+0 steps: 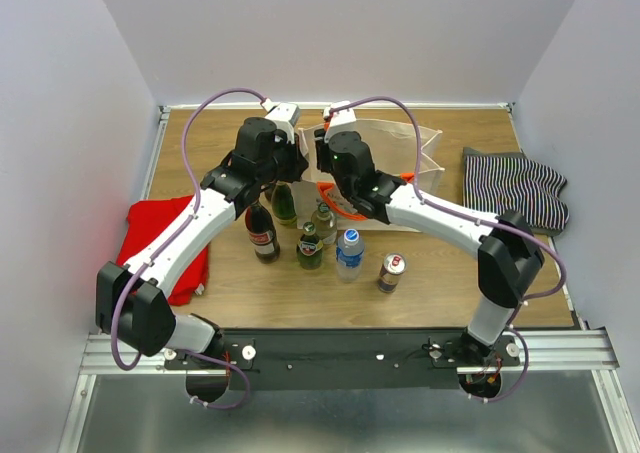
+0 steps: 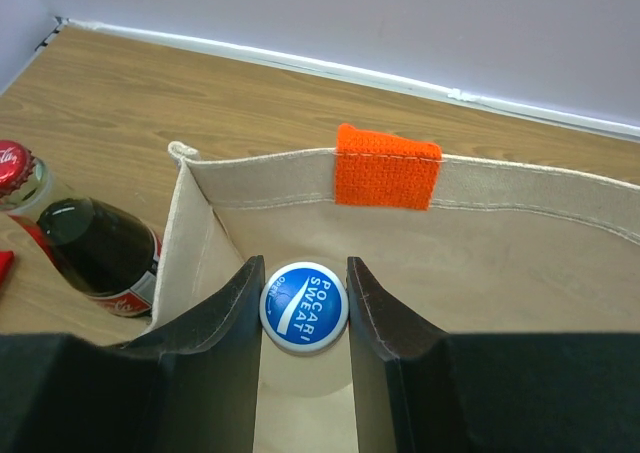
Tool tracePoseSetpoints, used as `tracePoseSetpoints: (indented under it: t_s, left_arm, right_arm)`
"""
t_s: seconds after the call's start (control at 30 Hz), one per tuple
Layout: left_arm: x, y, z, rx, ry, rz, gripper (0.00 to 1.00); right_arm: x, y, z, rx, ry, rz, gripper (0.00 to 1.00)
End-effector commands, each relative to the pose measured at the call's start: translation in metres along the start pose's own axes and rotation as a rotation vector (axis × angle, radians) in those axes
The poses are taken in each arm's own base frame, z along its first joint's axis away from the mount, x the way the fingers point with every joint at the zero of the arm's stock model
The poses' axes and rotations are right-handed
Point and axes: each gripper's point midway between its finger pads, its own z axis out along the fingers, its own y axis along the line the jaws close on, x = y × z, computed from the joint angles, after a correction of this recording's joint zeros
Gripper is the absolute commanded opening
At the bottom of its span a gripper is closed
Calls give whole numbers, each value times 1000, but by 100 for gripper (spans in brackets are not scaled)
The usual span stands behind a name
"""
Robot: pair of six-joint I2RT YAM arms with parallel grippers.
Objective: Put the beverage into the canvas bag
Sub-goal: Place the drink in the canvas bag.
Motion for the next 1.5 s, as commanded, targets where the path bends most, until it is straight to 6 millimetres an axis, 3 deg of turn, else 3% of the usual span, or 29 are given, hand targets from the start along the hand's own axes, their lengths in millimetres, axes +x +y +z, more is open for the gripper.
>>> tracePoseSetpoints:
  t_s: [0.0, 0.37, 0.8, 1.1, 1.47]
  left_arm:
    - [4, 0, -7, -6, 10, 6, 0]
    - [6, -2, -8, 2, 14, 7, 0]
    - [9, -1, -6, 2, 20, 8, 0]
    - [9, -3, -6, 12, 23, 11, 0]
    - [10, -6, -5, 21, 29, 18, 0]
  right_arm:
    - [-55, 4, 8, -29, -186, 126, 1]
    - [-29, 9, 30, -38, -138, 113, 1]
    - [-14, 15, 34, -60, -95, 101, 1]
    - [-23, 15, 49, -39, -116, 74, 1]
    - [-34, -15, 75, 31, -154, 91, 1]
